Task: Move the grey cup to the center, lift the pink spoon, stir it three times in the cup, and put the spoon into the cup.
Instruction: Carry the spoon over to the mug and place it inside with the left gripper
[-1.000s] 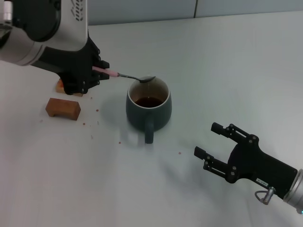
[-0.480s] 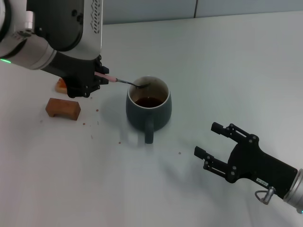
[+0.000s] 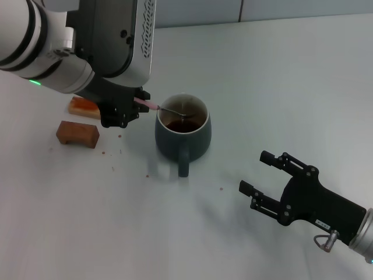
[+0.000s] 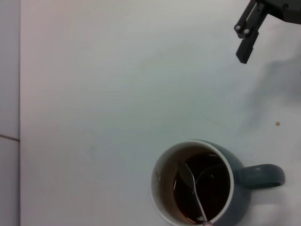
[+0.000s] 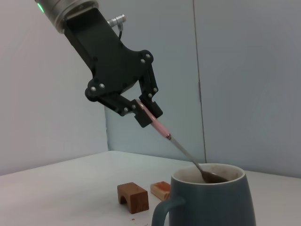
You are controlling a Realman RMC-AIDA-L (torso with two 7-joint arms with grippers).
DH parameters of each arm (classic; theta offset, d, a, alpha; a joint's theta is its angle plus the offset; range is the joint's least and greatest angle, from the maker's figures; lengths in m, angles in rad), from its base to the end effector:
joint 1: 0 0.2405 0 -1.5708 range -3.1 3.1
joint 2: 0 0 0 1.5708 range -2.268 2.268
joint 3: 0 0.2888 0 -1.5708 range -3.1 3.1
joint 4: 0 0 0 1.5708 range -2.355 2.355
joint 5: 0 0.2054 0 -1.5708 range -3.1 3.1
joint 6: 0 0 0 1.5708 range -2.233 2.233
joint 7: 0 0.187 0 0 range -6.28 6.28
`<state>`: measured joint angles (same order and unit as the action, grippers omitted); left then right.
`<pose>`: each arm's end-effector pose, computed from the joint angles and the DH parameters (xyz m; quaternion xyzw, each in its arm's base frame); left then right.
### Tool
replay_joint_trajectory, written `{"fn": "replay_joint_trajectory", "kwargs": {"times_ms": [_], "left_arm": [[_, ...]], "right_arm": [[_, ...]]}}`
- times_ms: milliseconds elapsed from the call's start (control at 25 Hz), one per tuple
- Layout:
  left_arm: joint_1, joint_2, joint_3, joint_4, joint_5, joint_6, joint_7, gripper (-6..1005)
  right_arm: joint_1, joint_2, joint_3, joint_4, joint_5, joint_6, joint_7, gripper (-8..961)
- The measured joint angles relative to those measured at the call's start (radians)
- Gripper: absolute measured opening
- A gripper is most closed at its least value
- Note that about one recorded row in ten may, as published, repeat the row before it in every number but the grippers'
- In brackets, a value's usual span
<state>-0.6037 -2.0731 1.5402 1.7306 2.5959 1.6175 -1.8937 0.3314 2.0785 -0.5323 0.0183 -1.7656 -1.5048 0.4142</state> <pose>-0.1375 0.3650 -0.0384 -0.9486 0.1755 0.2129 0.1552 0.3147 0.2536 -0.1168 -0.8831 0.1597 0.3332 0.2891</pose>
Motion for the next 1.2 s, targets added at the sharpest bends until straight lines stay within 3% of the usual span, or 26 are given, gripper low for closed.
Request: {"fn": "replay_joint_trajectory", "kwargs": {"times_ms": [600, 1200], "left_arm": [[0.027, 0.004, -0.005, 0.032, 0.035, 0.04, -0.019, 127], [-0.003, -0.002, 0.019, 0.0, 0.003, -0.001, -0.018, 127]], "right_arm": [[0.0, 0.0, 0.0, -0.01, 0.0, 0.003, 0.006, 758], [-0.002, 0.0, -0.002, -0.012, -0.003, 0.008, 0.01, 758]]}}
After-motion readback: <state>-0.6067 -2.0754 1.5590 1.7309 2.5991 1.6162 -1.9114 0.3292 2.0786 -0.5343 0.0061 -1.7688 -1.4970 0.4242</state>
